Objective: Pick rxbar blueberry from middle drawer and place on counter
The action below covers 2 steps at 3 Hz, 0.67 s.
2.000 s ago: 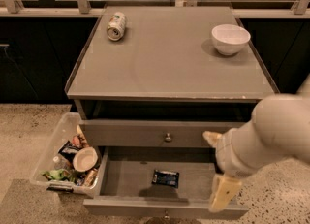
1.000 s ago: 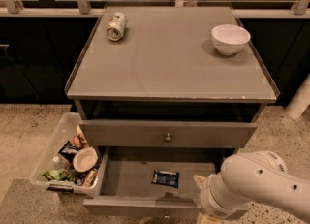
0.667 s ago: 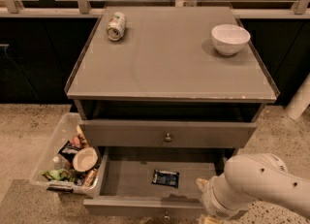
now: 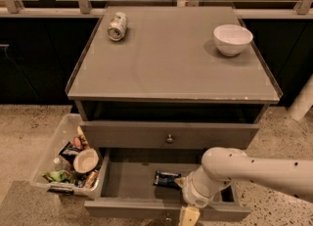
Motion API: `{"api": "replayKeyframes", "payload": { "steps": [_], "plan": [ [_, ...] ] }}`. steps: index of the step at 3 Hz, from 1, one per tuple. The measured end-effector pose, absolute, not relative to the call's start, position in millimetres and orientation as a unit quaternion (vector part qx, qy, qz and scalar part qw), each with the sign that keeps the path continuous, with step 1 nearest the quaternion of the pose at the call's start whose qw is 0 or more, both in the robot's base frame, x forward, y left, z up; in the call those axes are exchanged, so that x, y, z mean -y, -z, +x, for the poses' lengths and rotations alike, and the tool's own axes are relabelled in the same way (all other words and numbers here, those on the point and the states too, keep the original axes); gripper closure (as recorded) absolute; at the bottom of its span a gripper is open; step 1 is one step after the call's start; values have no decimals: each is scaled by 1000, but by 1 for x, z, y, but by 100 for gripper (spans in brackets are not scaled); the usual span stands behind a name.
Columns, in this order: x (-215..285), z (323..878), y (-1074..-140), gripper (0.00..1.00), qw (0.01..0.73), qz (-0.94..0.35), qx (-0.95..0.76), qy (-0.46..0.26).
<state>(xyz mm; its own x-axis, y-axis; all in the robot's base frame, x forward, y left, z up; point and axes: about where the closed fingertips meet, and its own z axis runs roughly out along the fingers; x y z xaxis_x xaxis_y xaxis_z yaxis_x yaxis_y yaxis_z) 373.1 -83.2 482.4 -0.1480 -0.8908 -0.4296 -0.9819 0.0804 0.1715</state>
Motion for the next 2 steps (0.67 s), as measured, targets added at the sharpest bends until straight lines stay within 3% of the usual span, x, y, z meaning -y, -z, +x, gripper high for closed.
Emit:
{"api": "replayKeyframes", "payload": {
  "steps": [2],
  "plan": [
    [80, 380, -481, 0, 128, -643, -734, -179]
  ]
}}
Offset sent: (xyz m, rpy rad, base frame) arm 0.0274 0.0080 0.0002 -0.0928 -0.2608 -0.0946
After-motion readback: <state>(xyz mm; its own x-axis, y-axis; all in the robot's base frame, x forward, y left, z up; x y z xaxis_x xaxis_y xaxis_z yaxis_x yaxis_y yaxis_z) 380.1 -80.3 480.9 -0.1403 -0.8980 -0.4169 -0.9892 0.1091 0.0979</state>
